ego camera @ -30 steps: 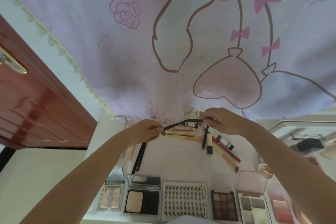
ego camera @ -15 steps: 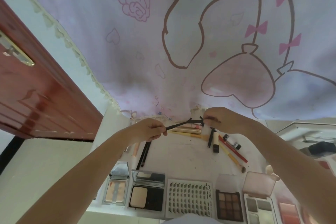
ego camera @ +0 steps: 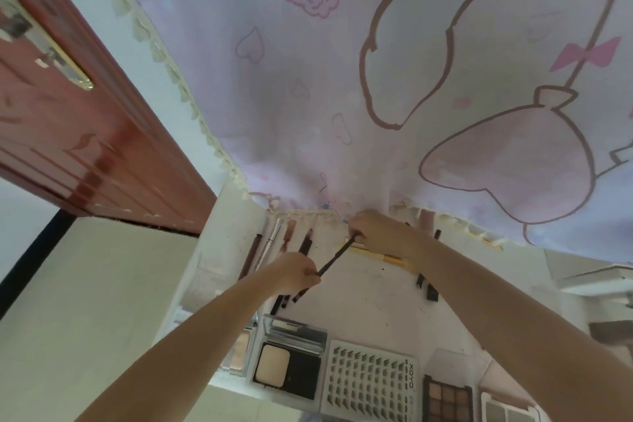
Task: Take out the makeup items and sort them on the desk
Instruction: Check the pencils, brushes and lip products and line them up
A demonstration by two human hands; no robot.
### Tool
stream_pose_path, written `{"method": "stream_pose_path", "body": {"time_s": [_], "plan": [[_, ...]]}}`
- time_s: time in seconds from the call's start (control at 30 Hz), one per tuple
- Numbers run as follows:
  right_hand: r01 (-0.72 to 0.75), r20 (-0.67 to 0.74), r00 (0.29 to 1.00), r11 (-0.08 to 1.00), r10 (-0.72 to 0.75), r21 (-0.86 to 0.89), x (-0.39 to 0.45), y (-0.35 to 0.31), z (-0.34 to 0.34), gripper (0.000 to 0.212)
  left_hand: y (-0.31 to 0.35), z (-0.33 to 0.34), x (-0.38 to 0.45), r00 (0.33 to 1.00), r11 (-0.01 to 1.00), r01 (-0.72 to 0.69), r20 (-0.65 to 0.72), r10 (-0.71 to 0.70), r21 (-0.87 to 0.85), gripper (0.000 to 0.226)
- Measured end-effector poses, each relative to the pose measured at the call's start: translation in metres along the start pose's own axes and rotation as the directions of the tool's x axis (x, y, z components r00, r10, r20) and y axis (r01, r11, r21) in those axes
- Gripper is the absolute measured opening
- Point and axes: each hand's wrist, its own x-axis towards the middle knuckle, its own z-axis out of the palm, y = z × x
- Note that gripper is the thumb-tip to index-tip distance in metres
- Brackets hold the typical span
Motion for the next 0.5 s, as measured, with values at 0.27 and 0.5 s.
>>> {"method": "stream_pose_path", "body": {"time_s": [0.27, 0.5], "plan": [[0.131, 0.148, 0.984, 0.964, -0.098, -0.231, 0.073, -0.012, 0.024, 0.025, -0.027, 0.023, 0.030, 0.980, 0.979, 0.198, -0.033, -0.196, 0.052, 0.031], [0.220, 0.119, 0.973, 0.955, -0.200, -0.199, 0.098, -0.009, 0.035, 0.032, -0.030, 0.028, 0.042, 0.953, 0.958, 0.279, -0.145, -0.267, 0.071, 0.031]]}}
